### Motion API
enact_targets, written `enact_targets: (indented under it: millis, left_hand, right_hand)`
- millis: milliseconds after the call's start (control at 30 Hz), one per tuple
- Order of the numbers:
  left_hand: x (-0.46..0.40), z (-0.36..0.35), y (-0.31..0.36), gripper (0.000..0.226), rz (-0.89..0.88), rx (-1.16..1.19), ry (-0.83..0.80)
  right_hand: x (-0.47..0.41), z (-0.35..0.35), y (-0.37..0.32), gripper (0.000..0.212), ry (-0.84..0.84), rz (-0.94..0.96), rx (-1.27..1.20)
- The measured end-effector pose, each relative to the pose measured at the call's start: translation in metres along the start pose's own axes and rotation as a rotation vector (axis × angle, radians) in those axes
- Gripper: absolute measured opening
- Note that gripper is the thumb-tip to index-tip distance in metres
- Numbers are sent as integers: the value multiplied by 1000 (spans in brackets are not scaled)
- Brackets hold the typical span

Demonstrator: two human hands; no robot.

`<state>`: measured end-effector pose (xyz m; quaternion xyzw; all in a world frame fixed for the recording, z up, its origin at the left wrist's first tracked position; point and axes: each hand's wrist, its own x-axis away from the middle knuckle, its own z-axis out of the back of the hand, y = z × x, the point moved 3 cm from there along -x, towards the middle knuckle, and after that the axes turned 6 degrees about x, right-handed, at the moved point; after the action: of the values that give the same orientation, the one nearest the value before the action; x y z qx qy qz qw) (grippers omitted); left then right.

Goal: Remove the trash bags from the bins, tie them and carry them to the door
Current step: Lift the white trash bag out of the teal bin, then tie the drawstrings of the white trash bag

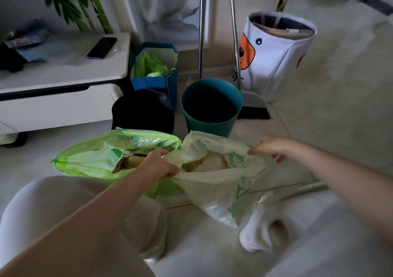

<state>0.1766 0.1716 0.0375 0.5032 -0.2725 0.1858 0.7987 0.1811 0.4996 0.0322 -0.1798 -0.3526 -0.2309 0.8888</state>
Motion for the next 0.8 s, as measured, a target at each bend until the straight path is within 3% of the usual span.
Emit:
enact_targets:
  millis: [67,167,333,467,600,700,800]
  left_hand:
    - [0,2,-2,81,33,3,-34]
    - [3,6,-6,86,81,-58,-80]
    - [7,15,-9,37,135,-100,-54]
    - [6,25,-11,36,136,-130,-1]
    - [6,35,-9,26,151,-124,-8]
    - [3,45,-6,14,84,-294,69]
    - [7,50,-3,15,58,-435,56]
  right_hand:
    - [-4,-2,-6,61,25,29,55]
    - [-8,-5,-17,51,82,99,90]
    - [-5,-1,-27,25,187,151,78]
    - [1,9,-30,5,286,173,22]
    - [4,21,-26,14,343,158,-90]
    - [8,32,-27,16,381,176,-266]
    - [14,40,-31,11,385,203,-377]
